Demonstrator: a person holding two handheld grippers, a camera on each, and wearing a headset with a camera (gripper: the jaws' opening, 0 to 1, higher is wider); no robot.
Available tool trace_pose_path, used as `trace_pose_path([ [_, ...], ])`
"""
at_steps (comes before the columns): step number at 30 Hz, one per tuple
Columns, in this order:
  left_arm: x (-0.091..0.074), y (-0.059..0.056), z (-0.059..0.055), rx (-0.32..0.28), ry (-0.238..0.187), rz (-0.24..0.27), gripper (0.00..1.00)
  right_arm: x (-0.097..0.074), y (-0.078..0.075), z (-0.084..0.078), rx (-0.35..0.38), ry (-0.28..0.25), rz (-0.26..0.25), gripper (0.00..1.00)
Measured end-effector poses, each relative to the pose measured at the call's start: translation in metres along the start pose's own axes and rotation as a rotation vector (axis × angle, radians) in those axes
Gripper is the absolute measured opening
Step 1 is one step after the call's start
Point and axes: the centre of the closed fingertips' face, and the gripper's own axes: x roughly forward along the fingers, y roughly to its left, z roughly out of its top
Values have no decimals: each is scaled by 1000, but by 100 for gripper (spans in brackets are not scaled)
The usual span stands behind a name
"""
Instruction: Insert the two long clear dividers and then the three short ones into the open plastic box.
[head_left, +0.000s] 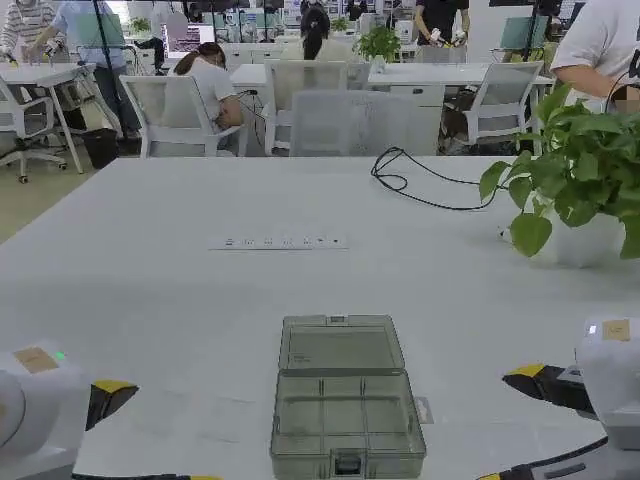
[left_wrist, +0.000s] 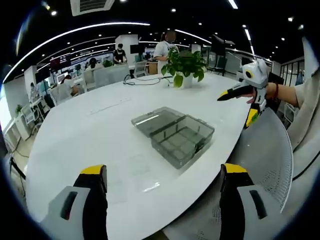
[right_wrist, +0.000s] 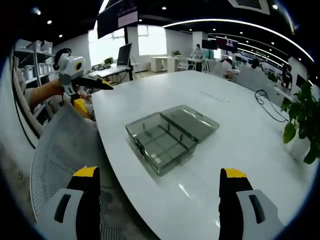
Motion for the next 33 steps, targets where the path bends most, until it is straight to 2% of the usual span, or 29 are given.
trace_pose_path([
  [17,-1,0,3,1,-8,-10,93,0,0,1,12,-14,-13,99],
  [33,-2,1,-1,1,3,-13,93,2,-4,-1,35,-13,-24,100],
])
